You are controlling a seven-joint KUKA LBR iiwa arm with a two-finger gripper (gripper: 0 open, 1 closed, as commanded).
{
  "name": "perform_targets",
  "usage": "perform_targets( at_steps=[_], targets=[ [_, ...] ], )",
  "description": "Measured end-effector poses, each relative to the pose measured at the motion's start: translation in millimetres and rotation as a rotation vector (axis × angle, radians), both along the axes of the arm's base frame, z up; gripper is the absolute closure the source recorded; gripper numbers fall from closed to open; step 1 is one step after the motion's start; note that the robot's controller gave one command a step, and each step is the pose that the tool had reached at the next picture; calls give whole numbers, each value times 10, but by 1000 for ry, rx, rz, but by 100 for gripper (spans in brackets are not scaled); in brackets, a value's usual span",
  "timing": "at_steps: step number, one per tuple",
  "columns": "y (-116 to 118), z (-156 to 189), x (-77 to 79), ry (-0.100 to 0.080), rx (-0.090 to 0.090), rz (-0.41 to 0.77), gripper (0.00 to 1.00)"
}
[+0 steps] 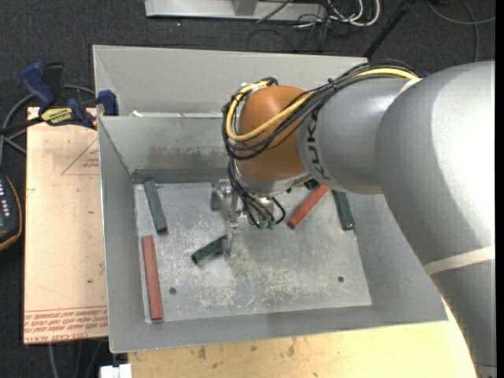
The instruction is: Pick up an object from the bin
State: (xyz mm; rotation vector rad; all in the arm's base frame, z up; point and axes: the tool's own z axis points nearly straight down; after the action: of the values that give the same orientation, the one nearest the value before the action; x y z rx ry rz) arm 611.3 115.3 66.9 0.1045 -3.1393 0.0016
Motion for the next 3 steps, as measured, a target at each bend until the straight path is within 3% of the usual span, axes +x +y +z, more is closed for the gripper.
perform_targets(
  at_steps=[1,2,3],
  targets=[
    [62,86,16,-8,5,6,100],
    [50,54,6,-8,4,5,0],
    [355,45,-218,-4,4,-98,0]
  ],
)
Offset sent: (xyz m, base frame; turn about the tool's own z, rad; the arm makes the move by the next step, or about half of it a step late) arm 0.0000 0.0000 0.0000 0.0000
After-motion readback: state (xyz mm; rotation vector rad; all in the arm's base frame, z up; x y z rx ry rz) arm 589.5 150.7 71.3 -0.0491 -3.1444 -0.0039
